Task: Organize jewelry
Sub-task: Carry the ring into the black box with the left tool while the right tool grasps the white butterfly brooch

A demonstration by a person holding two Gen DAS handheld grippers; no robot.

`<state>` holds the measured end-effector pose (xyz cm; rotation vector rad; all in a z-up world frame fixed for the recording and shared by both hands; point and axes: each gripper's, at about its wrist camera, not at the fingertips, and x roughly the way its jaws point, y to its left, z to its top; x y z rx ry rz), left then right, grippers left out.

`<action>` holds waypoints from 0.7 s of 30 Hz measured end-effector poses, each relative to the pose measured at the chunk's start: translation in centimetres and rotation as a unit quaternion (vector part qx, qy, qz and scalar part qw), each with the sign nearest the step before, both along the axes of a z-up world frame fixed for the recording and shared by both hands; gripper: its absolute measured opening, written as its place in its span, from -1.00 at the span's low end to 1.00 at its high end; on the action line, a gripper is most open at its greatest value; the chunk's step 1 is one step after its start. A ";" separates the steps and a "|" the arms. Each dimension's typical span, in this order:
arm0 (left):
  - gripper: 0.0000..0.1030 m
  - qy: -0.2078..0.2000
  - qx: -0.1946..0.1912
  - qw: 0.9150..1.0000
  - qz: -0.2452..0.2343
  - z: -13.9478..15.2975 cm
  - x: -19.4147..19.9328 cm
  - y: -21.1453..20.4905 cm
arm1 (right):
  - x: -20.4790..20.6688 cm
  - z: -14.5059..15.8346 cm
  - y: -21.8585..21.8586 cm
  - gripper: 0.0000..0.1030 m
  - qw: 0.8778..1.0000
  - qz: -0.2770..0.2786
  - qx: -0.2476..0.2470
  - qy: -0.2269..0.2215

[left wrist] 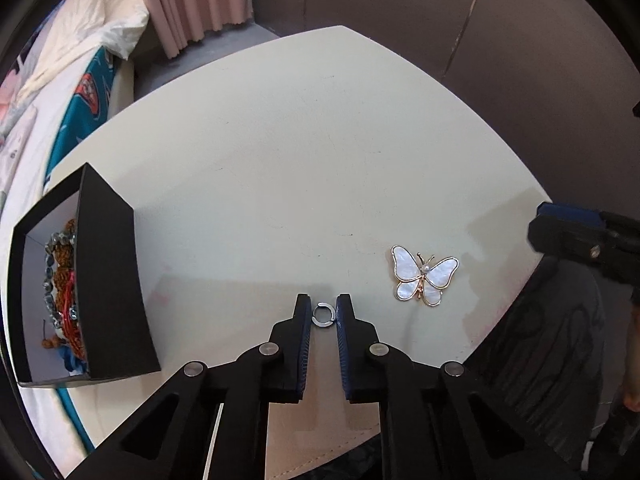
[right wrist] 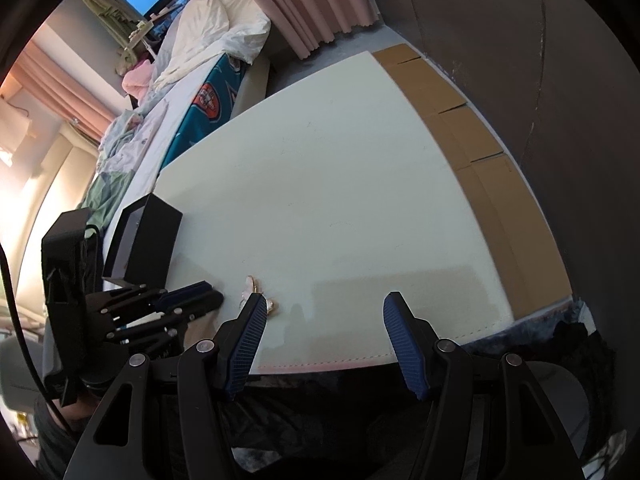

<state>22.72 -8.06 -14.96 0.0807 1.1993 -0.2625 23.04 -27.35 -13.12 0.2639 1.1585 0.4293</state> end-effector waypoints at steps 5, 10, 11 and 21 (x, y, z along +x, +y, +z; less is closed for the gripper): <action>-0.75 -0.006 -0.016 1.000 0.008 1.0 -0.1 0.8 | -0.1 -0.1 1.8 0.19 0.999 0.031 -0.009 -0.009; -0.75 -0.030 -0.023 0.999 0.029 3.4 -0.3 3.3 | -0.2 -0.6 3.9 0.18 0.998 0.064 -0.021 -0.009; -0.75 -0.033 -0.024 0.999 0.033 3.8 -0.4 3.8 | -0.3 -0.7 4.3 0.17 0.997 0.070 -0.024 -0.010; -0.75 -0.065 -0.042 0.993 0.087 6.7 -1.6 8.7 | -0.5 -2.0 7.8 0.17 0.990 0.113 -0.082 -0.017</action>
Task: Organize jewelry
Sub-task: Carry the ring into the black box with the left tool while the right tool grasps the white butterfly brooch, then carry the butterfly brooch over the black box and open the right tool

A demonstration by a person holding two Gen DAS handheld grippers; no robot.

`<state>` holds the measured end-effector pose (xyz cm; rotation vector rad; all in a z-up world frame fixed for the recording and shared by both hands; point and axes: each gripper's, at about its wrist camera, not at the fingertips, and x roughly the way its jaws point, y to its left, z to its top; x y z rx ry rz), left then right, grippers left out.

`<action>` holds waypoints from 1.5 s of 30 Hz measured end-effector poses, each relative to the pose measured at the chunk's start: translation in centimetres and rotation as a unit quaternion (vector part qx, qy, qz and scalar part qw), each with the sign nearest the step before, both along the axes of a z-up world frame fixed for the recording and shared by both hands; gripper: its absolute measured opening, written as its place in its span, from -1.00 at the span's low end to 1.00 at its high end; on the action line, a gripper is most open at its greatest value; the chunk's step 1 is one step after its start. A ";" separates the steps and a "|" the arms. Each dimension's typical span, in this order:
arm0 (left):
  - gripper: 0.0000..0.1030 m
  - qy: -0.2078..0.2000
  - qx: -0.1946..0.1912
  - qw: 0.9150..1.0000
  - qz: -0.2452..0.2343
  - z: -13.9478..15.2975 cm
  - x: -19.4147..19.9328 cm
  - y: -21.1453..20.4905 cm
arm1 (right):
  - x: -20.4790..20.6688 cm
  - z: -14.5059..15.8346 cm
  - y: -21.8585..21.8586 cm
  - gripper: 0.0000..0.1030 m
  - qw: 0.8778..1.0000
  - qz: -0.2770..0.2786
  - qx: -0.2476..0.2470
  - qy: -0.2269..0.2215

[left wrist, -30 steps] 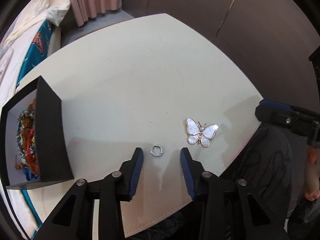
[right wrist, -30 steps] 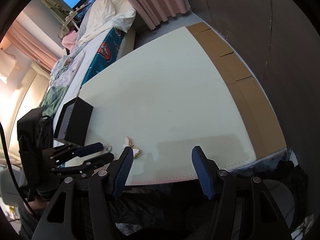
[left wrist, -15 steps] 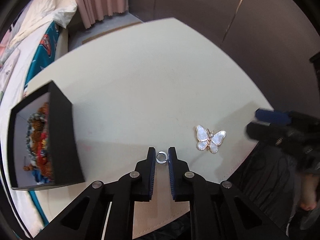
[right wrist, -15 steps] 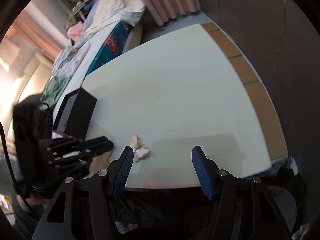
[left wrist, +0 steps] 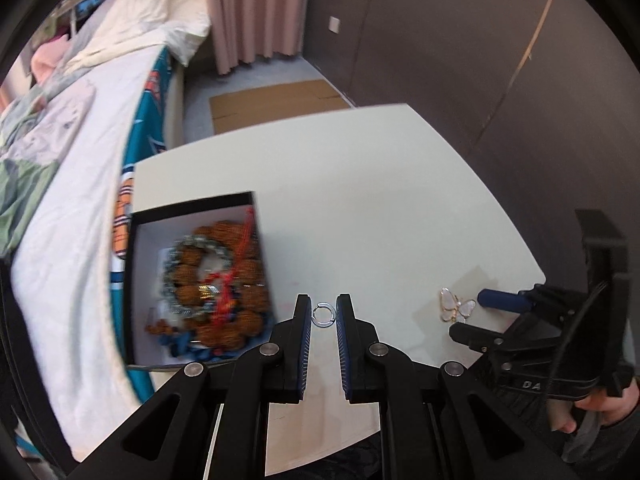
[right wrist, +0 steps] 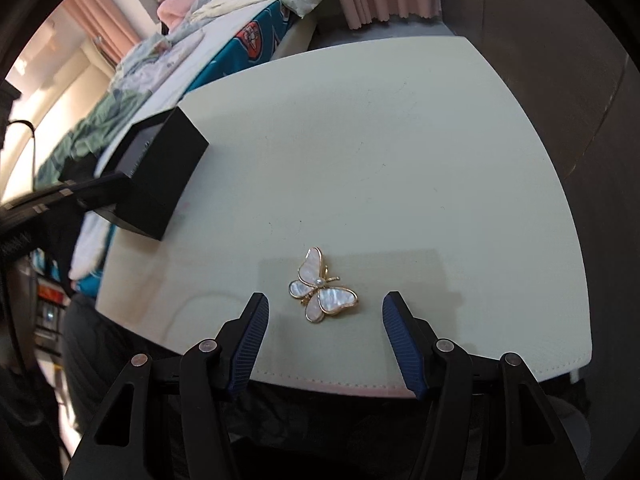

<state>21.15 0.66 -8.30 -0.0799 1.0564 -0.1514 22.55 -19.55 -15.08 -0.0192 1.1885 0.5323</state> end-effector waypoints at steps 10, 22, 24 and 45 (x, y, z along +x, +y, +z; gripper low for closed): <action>-0.75 -0.016 -0.012 0.999 0.034 1.1 -1.3 3.6 | -0.6 -0.2 1.8 -0.37 0.998 0.023 -0.052 -0.034; -0.75 -0.030 -0.031 0.997 0.060 1.4 -2.0 6.9 | -1.0 0.8 1.8 -0.38 1.000 0.012 0.011 -0.015; -0.75 -0.033 -0.032 0.997 0.066 1.7 -1.8 7.7 | -0.9 1.3 2.4 -0.38 1.000 0.014 0.015 -0.018; 0.35 -0.048 -0.080 0.994 0.065 2.3 -0.1 9.6 | 0.5 7.5 7.5 -0.38 0.996 0.036 0.024 -0.072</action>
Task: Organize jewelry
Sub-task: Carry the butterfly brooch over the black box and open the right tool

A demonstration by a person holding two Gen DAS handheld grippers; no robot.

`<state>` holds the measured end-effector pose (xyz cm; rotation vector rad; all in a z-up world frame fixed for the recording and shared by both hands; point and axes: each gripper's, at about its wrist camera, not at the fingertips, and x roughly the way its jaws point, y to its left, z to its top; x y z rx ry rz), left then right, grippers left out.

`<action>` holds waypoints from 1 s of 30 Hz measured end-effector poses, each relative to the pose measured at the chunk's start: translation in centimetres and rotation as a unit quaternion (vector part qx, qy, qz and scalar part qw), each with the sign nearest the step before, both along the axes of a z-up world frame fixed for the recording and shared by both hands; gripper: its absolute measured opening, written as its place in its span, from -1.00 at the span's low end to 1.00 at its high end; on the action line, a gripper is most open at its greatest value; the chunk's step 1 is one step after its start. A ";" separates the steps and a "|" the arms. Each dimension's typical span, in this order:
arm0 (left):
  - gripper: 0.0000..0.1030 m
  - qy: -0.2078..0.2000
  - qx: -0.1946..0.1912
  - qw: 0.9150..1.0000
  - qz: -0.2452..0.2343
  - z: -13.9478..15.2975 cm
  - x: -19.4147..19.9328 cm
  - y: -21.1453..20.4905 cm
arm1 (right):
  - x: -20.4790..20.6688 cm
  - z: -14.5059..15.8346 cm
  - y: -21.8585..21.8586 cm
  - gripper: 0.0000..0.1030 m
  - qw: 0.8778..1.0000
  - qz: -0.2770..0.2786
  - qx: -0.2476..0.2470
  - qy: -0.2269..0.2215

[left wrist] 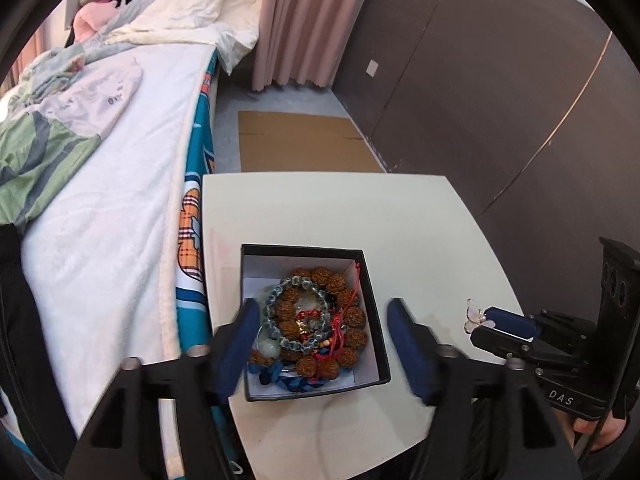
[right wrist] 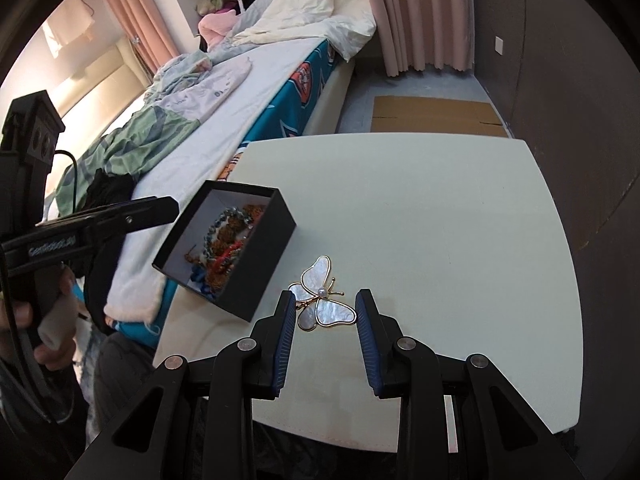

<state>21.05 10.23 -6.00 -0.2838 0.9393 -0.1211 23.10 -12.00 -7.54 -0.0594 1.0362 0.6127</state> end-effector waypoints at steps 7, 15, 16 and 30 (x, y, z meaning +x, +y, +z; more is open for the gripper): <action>0.35 0.000 0.003 1.000 0.013 0.2 -1.0 1.6 | 0.0 0.8 2.0 -0.38 1.000 0.020 -0.003 -0.010; 0.35 -0.005 0.008 1.000 0.030 0.9 -2.8 3.4 | 0.6 3.5 4.8 -0.38 0.999 0.042 0.002 -0.034; 0.35 -0.007 0.009 0.999 0.031 1.0 -3.0 3.6 | 0.6 3.9 5.3 -0.38 0.998 0.046 0.004 -0.037; 0.35 -0.019 0.020 0.998 0.048 1.9 -5.6 6.2 | 0.9 3.8 9.2 0.05 0.998 0.055 0.026 0.010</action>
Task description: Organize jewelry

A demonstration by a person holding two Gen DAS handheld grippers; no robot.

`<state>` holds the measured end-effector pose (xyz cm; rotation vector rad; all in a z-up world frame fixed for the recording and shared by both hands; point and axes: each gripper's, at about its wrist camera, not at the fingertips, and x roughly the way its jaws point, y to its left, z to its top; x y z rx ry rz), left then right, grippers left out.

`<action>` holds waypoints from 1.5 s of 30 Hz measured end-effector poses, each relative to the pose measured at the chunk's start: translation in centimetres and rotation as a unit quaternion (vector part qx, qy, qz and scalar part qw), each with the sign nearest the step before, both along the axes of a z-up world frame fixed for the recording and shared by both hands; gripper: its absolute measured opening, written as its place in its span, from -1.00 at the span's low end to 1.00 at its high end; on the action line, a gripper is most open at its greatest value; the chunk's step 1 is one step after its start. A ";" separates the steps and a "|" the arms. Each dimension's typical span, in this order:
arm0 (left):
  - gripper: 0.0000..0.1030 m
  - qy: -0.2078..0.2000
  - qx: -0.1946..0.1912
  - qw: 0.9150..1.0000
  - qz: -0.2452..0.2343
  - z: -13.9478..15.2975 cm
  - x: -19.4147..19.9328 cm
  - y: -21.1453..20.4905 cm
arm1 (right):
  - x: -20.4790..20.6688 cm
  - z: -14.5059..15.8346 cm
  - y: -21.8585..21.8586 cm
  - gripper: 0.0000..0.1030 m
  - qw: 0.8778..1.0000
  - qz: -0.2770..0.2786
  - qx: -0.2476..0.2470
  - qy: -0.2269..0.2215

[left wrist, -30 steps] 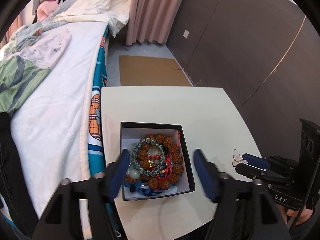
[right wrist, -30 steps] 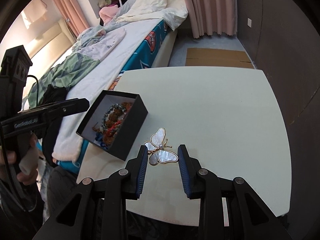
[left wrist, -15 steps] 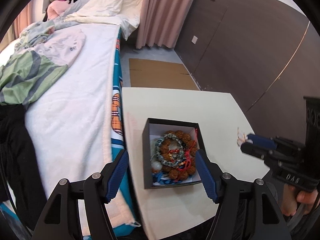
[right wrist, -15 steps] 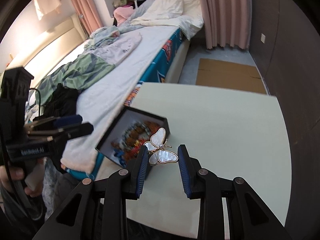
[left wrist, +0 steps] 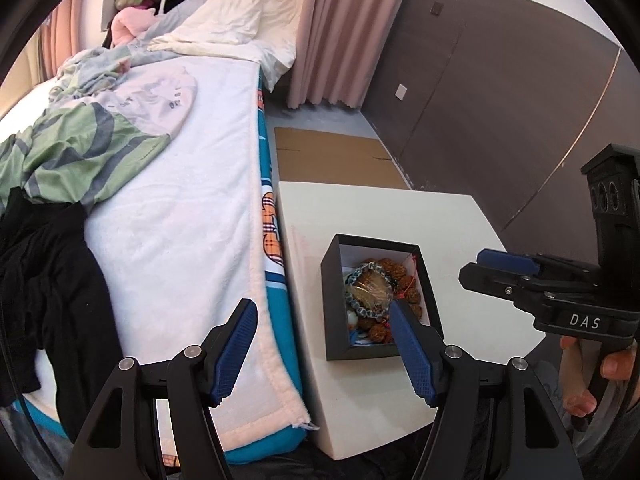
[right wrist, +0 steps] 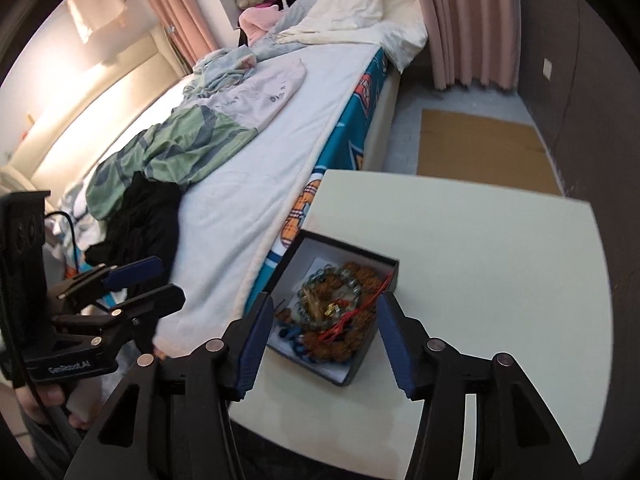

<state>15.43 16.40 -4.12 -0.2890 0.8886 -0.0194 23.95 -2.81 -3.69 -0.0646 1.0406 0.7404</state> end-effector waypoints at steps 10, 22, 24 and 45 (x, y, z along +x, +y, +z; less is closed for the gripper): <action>0.35 -0.011 0.003 1.000 -0.006 0.9 -1.5 -0.6 | -1.7 0.6 -2.2 0.14 1.000 -0.026 -0.011 -0.004; 0.78 -0.060 0.020 0.998 -0.004 4.8 -4.3 -2.4 | -4.9 3.3 -7.2 0.96 0.997 -0.066 0.004 -0.038; 0.85 -0.073 0.026 0.997 -0.002 5.6 -5.0 -3.0 | -5.5 3.9 -8.1 0.99 0.996 -0.072 0.009 -0.046; 0.99 -0.174 0.066 0.982 -0.024 11.8 -13.3 -10.7 | -13.9 9.4 -17.9 1.00 0.981 -0.135 0.043 -0.132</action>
